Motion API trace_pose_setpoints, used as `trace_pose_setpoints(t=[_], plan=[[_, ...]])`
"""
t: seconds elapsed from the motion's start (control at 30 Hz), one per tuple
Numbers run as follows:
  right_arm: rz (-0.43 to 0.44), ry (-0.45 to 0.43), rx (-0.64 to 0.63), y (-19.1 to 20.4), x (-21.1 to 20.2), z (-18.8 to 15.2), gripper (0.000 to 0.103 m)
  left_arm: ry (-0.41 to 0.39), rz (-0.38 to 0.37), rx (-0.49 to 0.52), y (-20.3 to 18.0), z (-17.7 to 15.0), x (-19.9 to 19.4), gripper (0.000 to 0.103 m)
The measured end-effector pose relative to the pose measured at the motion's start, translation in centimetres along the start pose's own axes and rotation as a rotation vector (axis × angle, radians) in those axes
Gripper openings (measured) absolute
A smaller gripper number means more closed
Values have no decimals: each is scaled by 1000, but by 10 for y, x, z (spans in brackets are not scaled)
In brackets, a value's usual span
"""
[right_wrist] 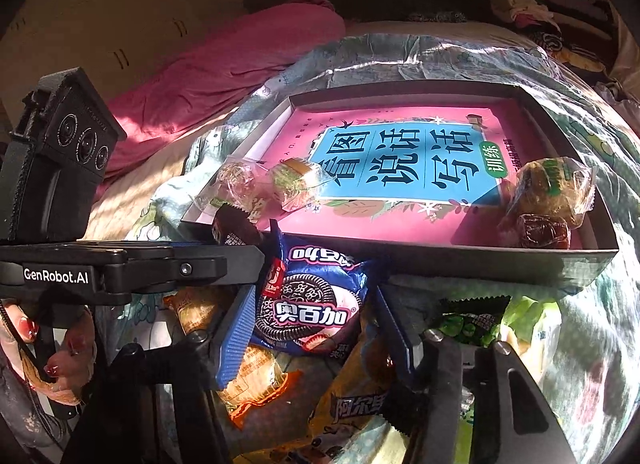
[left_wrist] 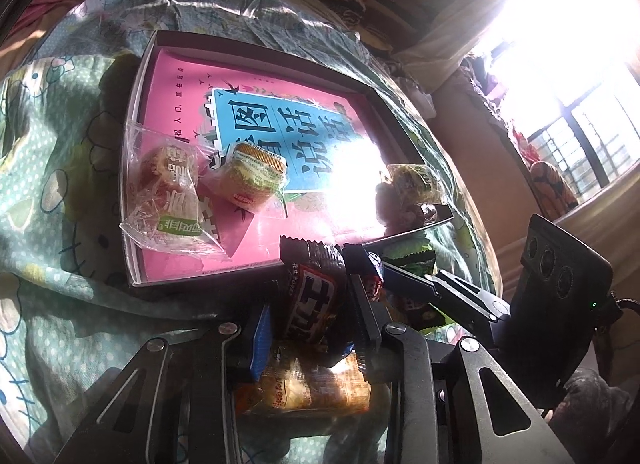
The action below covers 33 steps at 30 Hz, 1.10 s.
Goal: Organize snacks
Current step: 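Grasp the brown chocolate bar with the left tool while the right grasps the blue cookie bag, then carry the chocolate bar with the left tool while the right carries the cookie bag over the tray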
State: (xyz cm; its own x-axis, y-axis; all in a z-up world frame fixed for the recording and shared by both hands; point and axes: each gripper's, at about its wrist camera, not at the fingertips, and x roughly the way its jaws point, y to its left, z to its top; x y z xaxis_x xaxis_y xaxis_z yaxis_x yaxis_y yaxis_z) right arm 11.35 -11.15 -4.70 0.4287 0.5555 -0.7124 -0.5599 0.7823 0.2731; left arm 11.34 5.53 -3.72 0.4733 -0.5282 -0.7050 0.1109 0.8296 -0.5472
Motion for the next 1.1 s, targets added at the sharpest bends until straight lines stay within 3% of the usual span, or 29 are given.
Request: trace_pose_setpoints(t=[0.2, 0.33, 0.57, 0.83, 1.1], plan=[[1, -13, 3, 2, -8, -1, 52, -42, -15, 14, -5, 0, -11, 33], [-1, -36, 16, 2, -18, 1, 52, -115, -14, 58, -12, 1, -33, 33], [-14, -68, 14, 3, -31, 7, 51, -176, -18, 34, -6, 7, -49, 31], [-29, -131, 13, 4, -46, 22, 51, -217, 30, 6, 5, 12, -57, 31], [-52, -177, 54, -11, -54, 31, 50, -271, 95, 40, 0, 17, -57, 30]])
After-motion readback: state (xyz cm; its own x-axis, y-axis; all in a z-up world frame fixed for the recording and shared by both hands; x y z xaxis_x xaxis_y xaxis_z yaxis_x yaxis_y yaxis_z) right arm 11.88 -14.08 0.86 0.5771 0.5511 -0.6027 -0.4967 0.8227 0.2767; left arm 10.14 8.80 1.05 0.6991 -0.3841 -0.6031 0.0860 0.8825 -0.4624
